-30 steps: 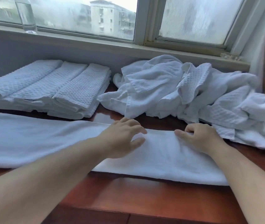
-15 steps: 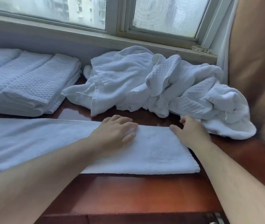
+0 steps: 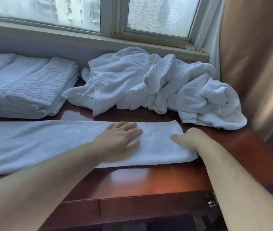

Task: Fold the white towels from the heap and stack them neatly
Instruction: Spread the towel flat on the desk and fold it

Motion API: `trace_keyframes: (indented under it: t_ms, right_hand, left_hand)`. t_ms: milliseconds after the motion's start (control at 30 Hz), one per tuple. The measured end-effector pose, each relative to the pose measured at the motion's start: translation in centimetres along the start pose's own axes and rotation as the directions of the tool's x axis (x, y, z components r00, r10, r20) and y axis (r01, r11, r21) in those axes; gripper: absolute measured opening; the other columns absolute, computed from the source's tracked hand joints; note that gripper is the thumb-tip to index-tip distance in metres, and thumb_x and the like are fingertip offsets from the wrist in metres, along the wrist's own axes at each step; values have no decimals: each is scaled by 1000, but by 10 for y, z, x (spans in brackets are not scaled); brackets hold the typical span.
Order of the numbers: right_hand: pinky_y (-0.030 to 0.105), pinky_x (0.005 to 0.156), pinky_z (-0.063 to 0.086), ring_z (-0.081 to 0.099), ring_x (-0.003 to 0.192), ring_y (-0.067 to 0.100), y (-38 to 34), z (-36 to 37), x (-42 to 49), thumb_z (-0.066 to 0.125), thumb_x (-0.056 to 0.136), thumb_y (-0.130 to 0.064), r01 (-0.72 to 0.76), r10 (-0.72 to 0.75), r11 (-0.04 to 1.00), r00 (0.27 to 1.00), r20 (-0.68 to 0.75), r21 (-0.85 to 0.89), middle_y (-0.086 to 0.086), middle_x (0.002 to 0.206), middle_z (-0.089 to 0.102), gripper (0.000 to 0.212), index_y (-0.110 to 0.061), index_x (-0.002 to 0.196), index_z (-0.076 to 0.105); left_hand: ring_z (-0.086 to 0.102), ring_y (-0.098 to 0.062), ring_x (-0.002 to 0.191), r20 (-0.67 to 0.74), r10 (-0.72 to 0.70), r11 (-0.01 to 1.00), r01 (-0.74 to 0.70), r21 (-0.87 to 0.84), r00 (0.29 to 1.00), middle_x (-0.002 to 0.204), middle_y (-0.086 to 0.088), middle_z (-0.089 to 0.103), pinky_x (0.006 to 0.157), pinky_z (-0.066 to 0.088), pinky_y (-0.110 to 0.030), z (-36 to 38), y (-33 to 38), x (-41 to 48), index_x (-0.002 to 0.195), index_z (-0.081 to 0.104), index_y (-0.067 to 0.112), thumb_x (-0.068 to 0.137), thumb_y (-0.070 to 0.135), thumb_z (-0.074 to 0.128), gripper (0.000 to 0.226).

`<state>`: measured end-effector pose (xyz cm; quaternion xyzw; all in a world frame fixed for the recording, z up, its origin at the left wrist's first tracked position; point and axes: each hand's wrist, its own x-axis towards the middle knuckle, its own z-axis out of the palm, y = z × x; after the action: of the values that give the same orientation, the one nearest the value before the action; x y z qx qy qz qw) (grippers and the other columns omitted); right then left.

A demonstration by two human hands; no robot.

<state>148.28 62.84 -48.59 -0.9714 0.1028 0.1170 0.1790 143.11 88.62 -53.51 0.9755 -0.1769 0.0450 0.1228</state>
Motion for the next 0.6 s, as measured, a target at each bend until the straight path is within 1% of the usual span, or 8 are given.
trace_keyframes:
  t_ms: [67, 167, 233, 267, 333, 433, 533, 600]
  right_hand:
    - [34, 72, 48, 63, 101, 30, 0, -4, -3, 64, 89, -39, 17, -14, 990, 1000, -21, 143, 12, 112, 66, 42, -4, 111, 64]
    - [43, 90, 54, 63, 104, 32, 1, -9, -5, 65, 87, -29, 9, 1, 916, 1000, -25, 402, 13, 114, 65, 34, -3, 110, 64]
    - [34, 74, 51, 61, 94, 30, 0, -10, -8, 63, 87, -28, 30, -12, 956, 998, -63, 290, 13, 102, 64, 24, -4, 88, 60]
    - [32, 67, 46, 61, 93, 31, -3, -9, -9, 63, 88, -29, 27, -9, 978, 996, -90, 207, 13, 101, 65, 24, -5, 86, 60]
    - [32, 73, 47, 63, 103, 31, -7, -9, -12, 66, 89, -35, 12, 0, 990, 996, -89, 138, 15, 113, 66, 35, -4, 103, 65]
    - [36, 84, 46, 58, 116, 31, -10, -11, -14, 69, 89, -45, -31, 36, 973, 999, -20, 230, 14, 133, 58, 62, -2, 132, 56]
    - [44, 101, 49, 59, 118, 33, -6, -12, -12, 66, 90, -50, -72, 62, 938, 997, 40, 340, 14, 134, 60, 68, -4, 138, 53]
    - [46, 102, 50, 65, 110, 33, -3, -12, -11, 65, 91, -48, -96, 79, 928, 995, 63, 359, 14, 122, 67, 58, -3, 128, 60]
  left_hand:
    - [29, -10, 141, -55, -20, 997, 15, -79, 998, 153, 16, 39, 116, 23, -28, -10, -8, -5, 142, 47, 43, 102, 51, 36, 42]
    - [34, -9, 137, -55, -76, 997, 76, -4, 996, 149, 19, 44, 115, 27, -29, -24, -41, -21, 140, 48, 46, 101, 50, 39, 40]
    - [23, -10, 146, 33, -132, 989, 129, 75, 991, 159, 18, 29, 120, 16, -31, -25, -57, -34, 149, 34, 49, 100, 55, 36, 49]
    - [16, -10, 149, 64, -154, 985, 148, 91, 986, 162, 18, 21, 121, 10, -32, -23, -59, -39, 152, 26, 49, 100, 58, 32, 53]
    - [7, -9, 150, 76, -163, 982, 154, 107, 984, 165, 17, 13, 121, 3, -32, -19, -57, -41, 155, 17, 49, 99, 63, 24, 58]
    - [5, -9, 151, 62, -162, 982, 155, 105, 985, 166, 15, 9, 120, 2, -34, -16, -53, -41, 155, 13, 48, 97, 65, 19, 61]
    - [4, -10, 152, 61, -160, 982, 152, 114, 985, 166, 14, 9, 121, 2, -35, -16, -54, -41, 155, 13, 47, 98, 65, 19, 61]
    - [3, -10, 152, 70, -157, 981, 147, 128, 985, 167, 13, 7, 121, 1, -35, -15, -53, -41, 156, 11, 46, 98, 65, 18, 61]
